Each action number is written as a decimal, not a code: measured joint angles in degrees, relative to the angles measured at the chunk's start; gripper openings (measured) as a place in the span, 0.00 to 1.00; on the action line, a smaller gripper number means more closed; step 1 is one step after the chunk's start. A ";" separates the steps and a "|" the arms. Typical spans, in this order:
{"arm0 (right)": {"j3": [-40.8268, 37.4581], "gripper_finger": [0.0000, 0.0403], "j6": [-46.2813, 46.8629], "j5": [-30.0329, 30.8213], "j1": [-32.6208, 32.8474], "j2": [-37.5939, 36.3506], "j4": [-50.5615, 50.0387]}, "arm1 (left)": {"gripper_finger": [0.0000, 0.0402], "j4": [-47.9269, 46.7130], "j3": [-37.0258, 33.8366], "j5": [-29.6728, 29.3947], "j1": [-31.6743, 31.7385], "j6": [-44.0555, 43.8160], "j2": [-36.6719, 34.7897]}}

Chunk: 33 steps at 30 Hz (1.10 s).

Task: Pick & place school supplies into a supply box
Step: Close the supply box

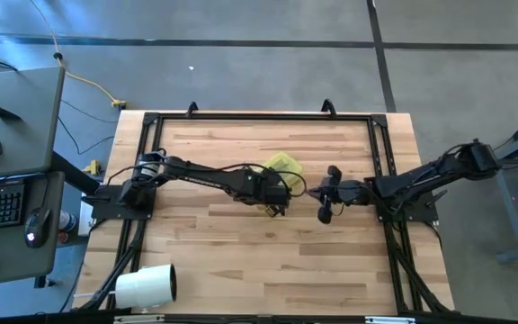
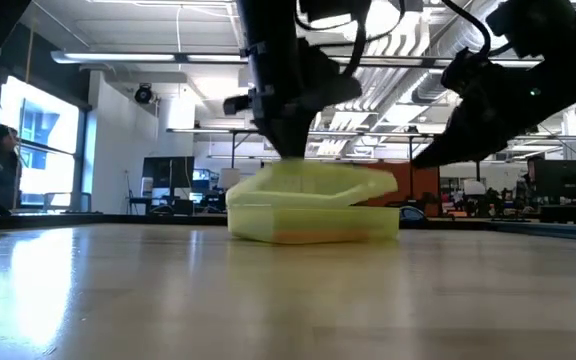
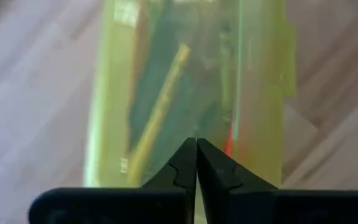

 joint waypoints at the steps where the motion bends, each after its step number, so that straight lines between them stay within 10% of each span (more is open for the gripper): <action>1: 0.00 0.00 -0.52 2.39 0.00 -0.35 0.10 | 0.12 1.48 -1.32 1.04 0.01 0.17 0.00; 15: 0.02 0.00 -11.04 11.90 -2.21 -1.05 12.54 | 0.09 11.25 -9.53 7.23 -0.21 -1.56 -0.31; 33: 0.02 0.00 -7.91 -6.41 -8.49 7.77 18.71 | 0.20 6.46 -2.23 8.39 -0.26 6.46 -0.48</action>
